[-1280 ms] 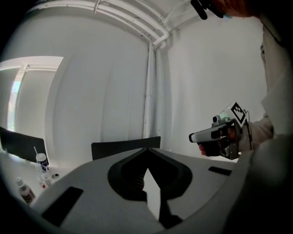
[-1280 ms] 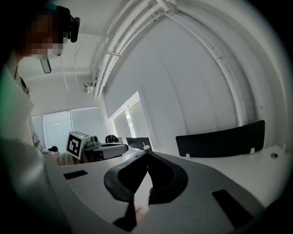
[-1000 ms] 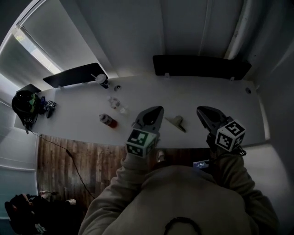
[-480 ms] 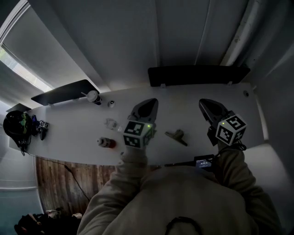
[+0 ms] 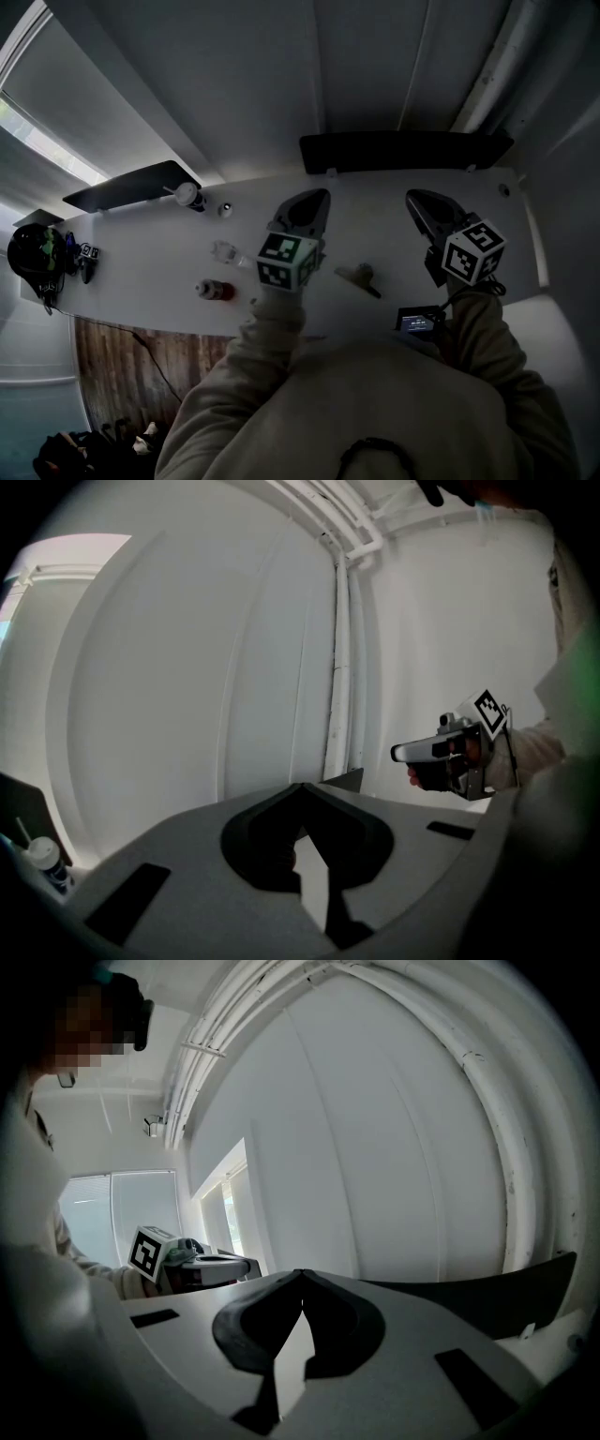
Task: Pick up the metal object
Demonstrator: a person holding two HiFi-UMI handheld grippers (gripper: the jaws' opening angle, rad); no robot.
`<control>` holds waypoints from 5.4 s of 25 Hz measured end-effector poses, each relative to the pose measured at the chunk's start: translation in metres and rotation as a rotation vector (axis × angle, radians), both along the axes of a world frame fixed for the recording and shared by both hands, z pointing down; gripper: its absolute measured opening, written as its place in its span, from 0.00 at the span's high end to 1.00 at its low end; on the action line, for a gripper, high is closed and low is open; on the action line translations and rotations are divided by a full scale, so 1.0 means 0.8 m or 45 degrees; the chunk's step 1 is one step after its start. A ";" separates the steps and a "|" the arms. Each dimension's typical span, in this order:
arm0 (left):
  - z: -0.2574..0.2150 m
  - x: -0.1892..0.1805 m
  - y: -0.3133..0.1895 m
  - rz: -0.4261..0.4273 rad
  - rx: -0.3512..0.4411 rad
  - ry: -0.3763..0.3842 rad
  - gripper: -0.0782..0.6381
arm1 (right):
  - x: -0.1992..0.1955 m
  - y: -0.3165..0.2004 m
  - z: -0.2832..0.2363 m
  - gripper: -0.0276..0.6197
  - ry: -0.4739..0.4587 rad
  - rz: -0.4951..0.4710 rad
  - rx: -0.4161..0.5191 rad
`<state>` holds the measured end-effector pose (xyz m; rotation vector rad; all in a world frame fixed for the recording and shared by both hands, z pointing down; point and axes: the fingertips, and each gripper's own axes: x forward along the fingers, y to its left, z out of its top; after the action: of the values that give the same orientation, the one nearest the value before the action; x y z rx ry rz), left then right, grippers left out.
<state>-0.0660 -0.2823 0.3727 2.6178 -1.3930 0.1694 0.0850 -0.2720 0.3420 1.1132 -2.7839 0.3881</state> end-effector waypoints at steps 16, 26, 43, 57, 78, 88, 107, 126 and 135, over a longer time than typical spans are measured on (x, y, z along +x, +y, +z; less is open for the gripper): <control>-0.025 0.055 -0.045 0.112 0.040 0.024 0.89 | -0.021 -0.049 -0.030 0.93 0.019 -0.044 0.084; -0.001 0.040 -0.045 0.032 -0.011 0.053 0.89 | -0.017 -0.043 0.025 0.93 0.034 -0.079 -0.032; 0.097 0.028 -0.009 -0.002 -0.196 0.030 0.89 | -0.035 -0.023 0.135 0.93 0.072 -0.153 -0.240; 0.188 0.029 0.007 0.019 -0.331 0.070 0.89 | -0.029 -0.004 0.237 0.93 0.165 -0.130 -0.421; 0.315 0.035 0.052 0.032 -0.584 0.135 0.89 | -0.036 0.063 0.410 0.69 0.283 -0.212 -0.763; 0.357 0.046 0.076 0.058 -0.653 0.147 0.89 | -0.032 0.104 0.480 0.66 0.343 -0.216 -0.906; 0.392 0.052 0.094 0.067 -0.721 0.140 0.89 | -0.048 0.116 0.517 0.66 0.381 -0.294 -0.968; 0.372 0.068 0.085 0.087 -0.702 0.122 0.89 | -0.051 0.122 0.485 0.90 0.349 -0.352 -0.931; 0.334 0.067 0.071 0.099 -0.633 0.089 0.89 | -0.052 0.096 0.441 0.90 0.327 -0.331 -0.833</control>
<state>-0.0126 -0.2258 0.6401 2.2392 -1.0592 0.3762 0.0433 -0.1953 0.6944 0.5896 -2.2618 0.9518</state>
